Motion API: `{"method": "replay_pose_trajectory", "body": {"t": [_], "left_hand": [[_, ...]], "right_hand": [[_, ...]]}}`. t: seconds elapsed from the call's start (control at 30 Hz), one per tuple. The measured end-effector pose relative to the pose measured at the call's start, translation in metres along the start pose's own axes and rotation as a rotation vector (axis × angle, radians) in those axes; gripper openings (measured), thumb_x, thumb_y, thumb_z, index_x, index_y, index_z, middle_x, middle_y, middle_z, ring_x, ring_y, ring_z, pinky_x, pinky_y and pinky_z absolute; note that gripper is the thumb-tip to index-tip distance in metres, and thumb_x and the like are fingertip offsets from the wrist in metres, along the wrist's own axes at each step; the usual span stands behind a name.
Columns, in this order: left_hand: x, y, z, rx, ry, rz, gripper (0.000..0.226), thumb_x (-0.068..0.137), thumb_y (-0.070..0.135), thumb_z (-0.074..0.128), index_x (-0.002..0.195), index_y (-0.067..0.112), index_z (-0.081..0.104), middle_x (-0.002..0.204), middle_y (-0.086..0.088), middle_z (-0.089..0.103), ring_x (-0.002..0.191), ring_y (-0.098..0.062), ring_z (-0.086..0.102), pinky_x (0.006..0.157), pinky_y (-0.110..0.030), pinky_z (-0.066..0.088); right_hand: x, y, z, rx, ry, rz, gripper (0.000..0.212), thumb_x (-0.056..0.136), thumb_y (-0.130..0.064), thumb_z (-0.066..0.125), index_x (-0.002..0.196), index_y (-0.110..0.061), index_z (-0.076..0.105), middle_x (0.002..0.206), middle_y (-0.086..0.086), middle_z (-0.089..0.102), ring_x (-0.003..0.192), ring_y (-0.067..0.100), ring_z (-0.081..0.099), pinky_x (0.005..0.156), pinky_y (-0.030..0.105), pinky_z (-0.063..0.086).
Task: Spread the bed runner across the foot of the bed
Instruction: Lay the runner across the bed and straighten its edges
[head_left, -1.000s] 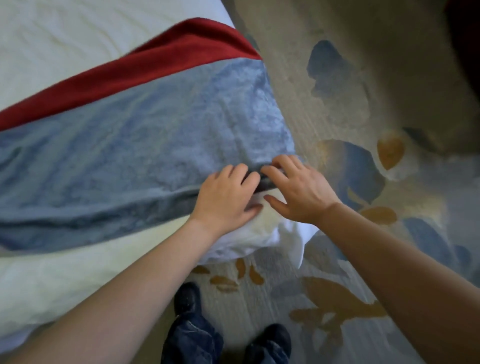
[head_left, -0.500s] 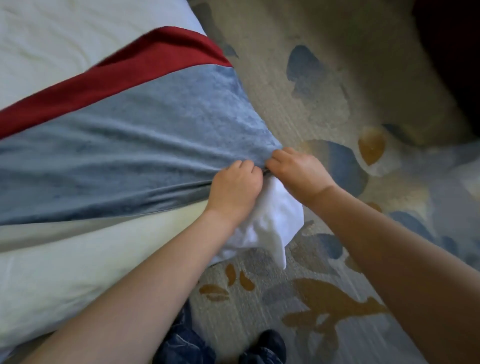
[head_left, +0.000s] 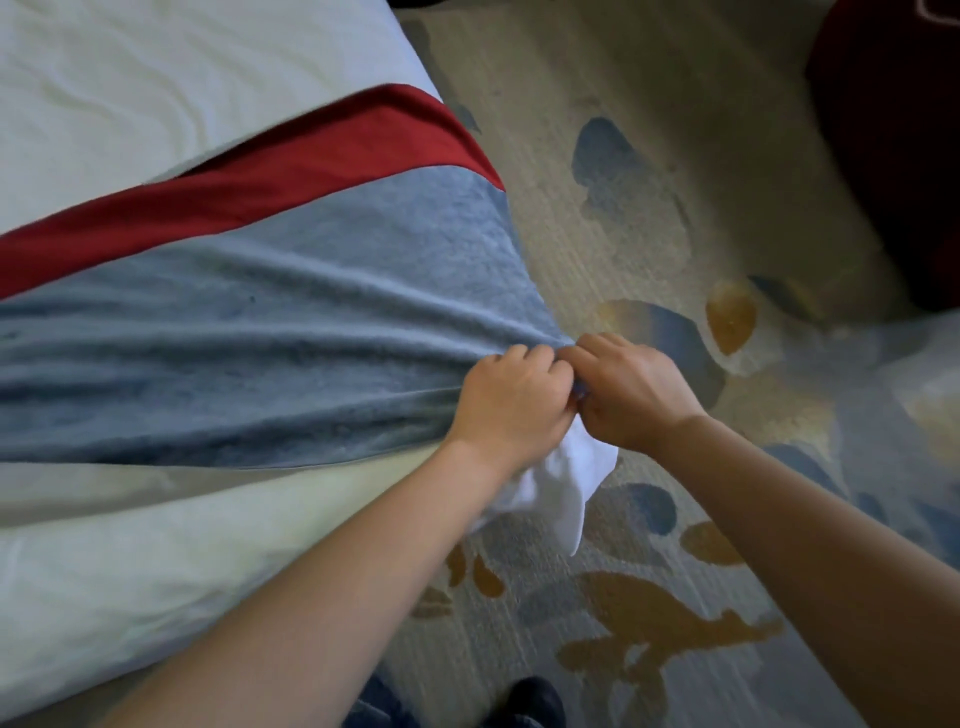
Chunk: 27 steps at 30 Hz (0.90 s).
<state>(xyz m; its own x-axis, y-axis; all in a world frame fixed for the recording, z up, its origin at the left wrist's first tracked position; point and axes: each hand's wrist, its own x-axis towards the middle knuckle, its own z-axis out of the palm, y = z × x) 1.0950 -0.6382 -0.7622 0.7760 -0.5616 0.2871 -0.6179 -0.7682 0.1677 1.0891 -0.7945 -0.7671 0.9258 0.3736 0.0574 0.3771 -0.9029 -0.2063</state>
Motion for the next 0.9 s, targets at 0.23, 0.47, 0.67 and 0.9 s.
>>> {"method": "replay_pose_trajectory", "body": {"t": [0.23,0.47,0.67,0.9], "left_hand": [[0.003,-0.099,-0.048,0.11,-0.043,-0.094,0.021,0.078,0.032,0.047,0.071,0.015,0.059,0.071,-0.006,0.059,0.067,-0.03,0.059,0.051,-0.032,0.041],[0.019,-0.192,-0.08,0.163,-0.11,-0.207,0.025,0.083,0.036,0.05,0.086,0.015,0.061,0.088,-0.008,0.061,0.082,-0.031,0.06,0.061,-0.036,0.045],[0.037,-0.242,-0.098,0.176,-0.127,-0.229,0.025,0.088,0.035,0.05,0.091,0.013,0.061,0.093,-0.008,0.059,0.083,-0.031,0.057,0.061,-0.036,0.038],[0.081,-0.281,-0.084,0.136,-0.173,-0.426,0.02,0.093,0.021,0.046,0.108,0.014,0.056,0.106,-0.007,0.057,0.092,-0.031,0.057,0.062,-0.037,0.037]], "right_hand": [[0.085,-0.063,-0.012,-0.048,0.081,-0.036,0.028,0.069,-0.021,0.042,0.085,-0.013,0.064,0.078,0.006,0.06,0.072,0.03,0.062,0.046,0.028,0.041],[0.169,-0.094,-0.027,-0.142,-0.028,0.076,0.036,0.079,-0.01,0.05,0.115,-0.014,0.057,0.106,0.008,0.058,0.103,0.032,0.055,0.065,0.039,0.046],[0.221,-0.104,-0.03,-0.129,-0.089,0.199,0.037,0.084,-0.011,0.048,0.119,-0.018,0.054,0.114,0.005,0.055,0.11,0.029,0.053,0.069,0.039,0.047],[0.287,-0.077,-0.026,-0.121,-0.094,0.223,0.034,0.085,-0.003,0.046,0.116,-0.015,0.053,0.109,0.006,0.052,0.101,0.03,0.055,0.064,0.04,0.049]]}}
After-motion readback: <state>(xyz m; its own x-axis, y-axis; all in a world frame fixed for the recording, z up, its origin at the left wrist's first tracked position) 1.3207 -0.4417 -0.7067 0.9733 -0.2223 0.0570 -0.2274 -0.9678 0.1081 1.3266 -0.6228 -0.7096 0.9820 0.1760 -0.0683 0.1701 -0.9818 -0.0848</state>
